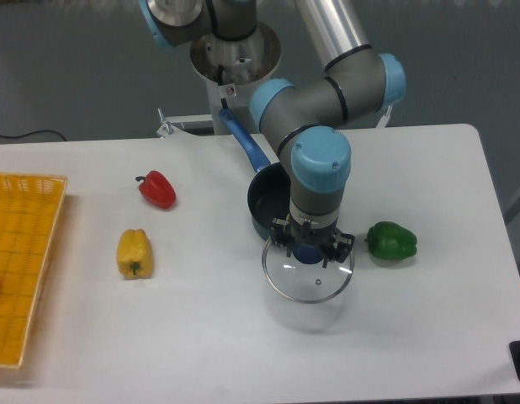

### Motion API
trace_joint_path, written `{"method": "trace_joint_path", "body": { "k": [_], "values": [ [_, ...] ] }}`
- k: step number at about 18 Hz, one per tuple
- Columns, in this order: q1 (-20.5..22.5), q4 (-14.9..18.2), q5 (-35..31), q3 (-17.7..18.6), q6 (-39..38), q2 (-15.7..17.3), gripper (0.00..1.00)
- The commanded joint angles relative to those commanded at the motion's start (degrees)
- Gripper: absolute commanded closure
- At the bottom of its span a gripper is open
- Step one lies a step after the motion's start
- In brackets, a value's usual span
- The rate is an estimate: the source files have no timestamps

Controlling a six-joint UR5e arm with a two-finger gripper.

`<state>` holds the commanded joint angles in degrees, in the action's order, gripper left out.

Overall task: Close the pot lid
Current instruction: 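Move the held glass lid over the blue-handled saucepan and lower it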

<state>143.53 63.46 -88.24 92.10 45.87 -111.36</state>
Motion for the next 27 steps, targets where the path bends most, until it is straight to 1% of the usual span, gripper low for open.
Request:
{"method": "trace_joint_path", "body": {
  "k": [4, 6, 10, 13, 14, 18, 23, 25, 27],
  "values": [
    [-0.1, 0.1, 0.0, 1.2, 0.8, 0.4, 0.33],
    [-0.1, 0.1, 0.0, 2.4, 1.2, 1.5, 0.33],
    [0.3, 0.2, 0.6, 4.6, 4.7, 3.5, 0.33],
    [0.4, 0.3, 0.9, 5.4, 5.1, 4.1, 0.33],
    [0.5, 0.8, 1.0, 5.8, 5.2, 4.5, 0.33],
    [0.5, 2.6, 1.1, 6.5, 10.2, 5.4, 0.34],
    [1.2, 2.7, 1.2, 8.9, 15.3, 7.2, 0.34],
    [1.8, 2.7, 1.2, 9.8, 16.1, 8.2, 0.34],
    [2.1, 2.9, 1.0, 10.3, 17.9, 8.8, 0.34]
  ]
}}
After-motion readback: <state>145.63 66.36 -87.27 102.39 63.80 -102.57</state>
